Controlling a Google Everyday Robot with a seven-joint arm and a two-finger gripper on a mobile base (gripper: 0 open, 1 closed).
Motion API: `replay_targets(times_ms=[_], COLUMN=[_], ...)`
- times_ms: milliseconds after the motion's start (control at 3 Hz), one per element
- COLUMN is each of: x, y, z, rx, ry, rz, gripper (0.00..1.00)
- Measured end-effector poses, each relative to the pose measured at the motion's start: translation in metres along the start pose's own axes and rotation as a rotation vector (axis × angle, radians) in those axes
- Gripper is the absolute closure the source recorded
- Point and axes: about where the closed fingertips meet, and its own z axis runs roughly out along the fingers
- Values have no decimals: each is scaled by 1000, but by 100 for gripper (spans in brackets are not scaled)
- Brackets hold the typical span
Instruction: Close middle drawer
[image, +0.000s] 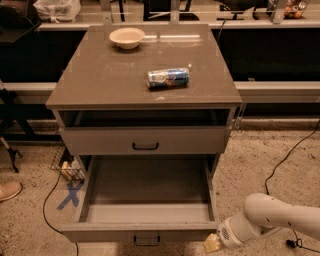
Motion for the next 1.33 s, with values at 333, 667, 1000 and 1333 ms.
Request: replay_targets(times_ms=[333,667,1000,1333], x=[0,-5,-41,-40], y=[0,1,6,7], z=[0,6,19,19], rx=[0,-12,-29,-29], ry=[0,-15,-82,-82], rz=[0,-1,-23,-23], gripper=[100,100,100,100])
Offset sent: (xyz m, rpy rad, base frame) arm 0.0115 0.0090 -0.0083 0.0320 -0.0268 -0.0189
